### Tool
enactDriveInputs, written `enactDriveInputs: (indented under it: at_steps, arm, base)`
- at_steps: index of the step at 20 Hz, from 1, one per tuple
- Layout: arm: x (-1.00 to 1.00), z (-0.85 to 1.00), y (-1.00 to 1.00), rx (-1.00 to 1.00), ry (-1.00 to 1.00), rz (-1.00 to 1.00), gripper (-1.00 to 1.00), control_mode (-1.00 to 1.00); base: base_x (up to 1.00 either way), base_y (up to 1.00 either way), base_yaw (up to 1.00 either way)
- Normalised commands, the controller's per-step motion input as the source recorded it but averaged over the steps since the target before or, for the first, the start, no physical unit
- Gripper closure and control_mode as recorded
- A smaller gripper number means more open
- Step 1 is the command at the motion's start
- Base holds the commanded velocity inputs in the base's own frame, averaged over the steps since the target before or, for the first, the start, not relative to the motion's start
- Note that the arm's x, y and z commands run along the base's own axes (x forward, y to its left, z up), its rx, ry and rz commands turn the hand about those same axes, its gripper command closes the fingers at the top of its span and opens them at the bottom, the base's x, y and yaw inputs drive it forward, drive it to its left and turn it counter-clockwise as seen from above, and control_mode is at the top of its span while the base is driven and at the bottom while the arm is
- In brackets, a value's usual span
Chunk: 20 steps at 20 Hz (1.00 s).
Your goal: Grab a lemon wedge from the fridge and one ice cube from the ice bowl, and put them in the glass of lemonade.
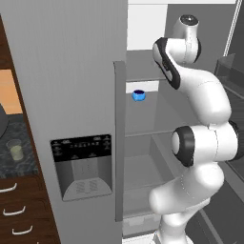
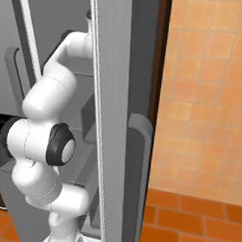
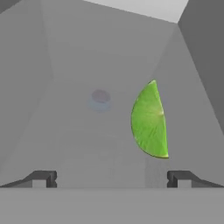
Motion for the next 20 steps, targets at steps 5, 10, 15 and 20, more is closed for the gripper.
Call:
enactDriveInputs:
  at_steps: [5, 10, 15, 20]
  arm:
    - [0.55, -0.15, -0.35, 0.0, 0.02, -0.11, -1.0, -1.0]
    - [0.42, 0.15, -0.37, 0.03, 0.05, -0.06, -1.0, -1.0]
    - [0.57, 0.0, -0.02, 0.05, 0.06, 0.0, -1.0, -1.0]
    - [-0.1, -0.01, 0.0, 0.04, 0.06, 0.01, -1.0, -1.0]
  base:
    - [0.0, 0.0, 0.0]
    - [0.0, 0.0, 0.0]
    - [0.0, 0.0, 0.0]
    - [0.0, 0.0, 0.0]
